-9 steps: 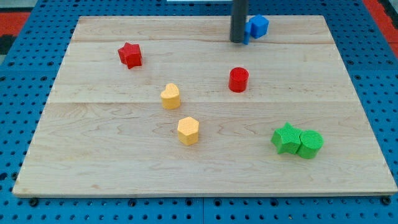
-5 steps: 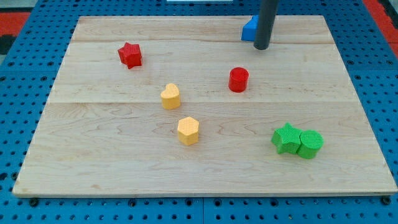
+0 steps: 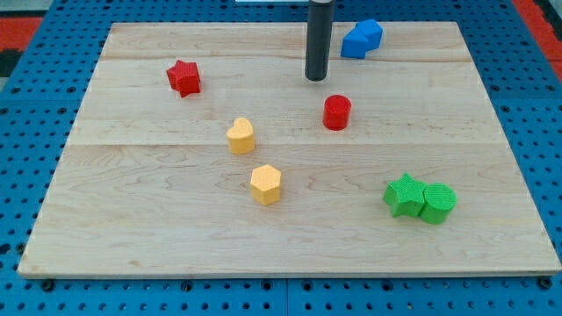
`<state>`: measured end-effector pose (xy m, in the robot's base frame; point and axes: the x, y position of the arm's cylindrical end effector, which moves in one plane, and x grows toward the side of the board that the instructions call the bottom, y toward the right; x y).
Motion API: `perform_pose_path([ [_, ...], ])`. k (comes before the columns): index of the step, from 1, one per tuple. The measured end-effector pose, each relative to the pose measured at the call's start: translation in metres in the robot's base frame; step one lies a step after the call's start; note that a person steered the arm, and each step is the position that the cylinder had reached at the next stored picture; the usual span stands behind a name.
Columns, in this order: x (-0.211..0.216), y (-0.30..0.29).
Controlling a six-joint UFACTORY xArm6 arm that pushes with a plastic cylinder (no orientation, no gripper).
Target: Push the red circle towards the top left
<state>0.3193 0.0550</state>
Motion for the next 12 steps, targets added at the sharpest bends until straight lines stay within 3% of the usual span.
perform_pose_path([
  [1, 0.017, 0.074],
  [2, 0.076, 0.096],
  [3, 0.108, 0.077],
  [6, 0.117, 0.05],
  [7, 0.118, 0.015],
  [8, 0.105, 0.043],
  [9, 0.065, 0.046],
  [10, 0.006, -0.02],
  [11, 0.036, 0.043],
  [12, 0.09, 0.054],
])
